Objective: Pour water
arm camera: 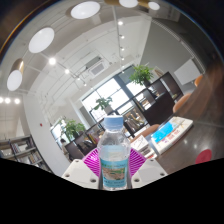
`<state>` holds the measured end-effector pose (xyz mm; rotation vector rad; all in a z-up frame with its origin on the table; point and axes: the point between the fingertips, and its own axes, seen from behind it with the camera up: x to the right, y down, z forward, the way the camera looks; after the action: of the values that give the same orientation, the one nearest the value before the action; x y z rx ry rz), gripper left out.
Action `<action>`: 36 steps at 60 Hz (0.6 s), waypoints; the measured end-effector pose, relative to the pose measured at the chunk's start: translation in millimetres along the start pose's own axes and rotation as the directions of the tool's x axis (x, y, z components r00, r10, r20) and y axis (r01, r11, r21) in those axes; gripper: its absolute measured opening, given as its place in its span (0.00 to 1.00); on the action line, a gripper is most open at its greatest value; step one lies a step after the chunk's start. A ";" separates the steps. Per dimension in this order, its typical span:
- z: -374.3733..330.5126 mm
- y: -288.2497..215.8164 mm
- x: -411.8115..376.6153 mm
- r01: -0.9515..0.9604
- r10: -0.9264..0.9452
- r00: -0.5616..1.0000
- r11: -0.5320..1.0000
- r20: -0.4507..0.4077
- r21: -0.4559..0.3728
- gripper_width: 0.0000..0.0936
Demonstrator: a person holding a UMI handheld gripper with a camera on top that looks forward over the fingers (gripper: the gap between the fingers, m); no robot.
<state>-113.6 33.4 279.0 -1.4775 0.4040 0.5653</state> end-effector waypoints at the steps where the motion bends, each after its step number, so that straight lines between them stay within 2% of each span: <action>1: 5.5 -6.4 7.1 0.052 -0.052 0.999 0.999 -0.011 -0.005 0.35; 4: 17.2 -22.1 33.5 0.183 -0.184 0.982 0.983 -0.048 -0.016 0.35; 7: -27.2 -12.3 30.2 0.296 -0.296 0.951 0.955 -0.090 -0.022 0.35; 14: -22.5 -40.1 103.4 0.488 -0.499 0.842 0.866 -0.205 -0.104 0.34; 24: -39.7 -42.3 193.0 0.566 -0.586 0.751 0.809 -0.303 -0.162 0.37; 36: -39.1 -9.6 270.6 0.565 -0.623 0.719 0.782 -0.307 -0.265 0.37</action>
<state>114.0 23.6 127.4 -1.7598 0.1545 -0.2300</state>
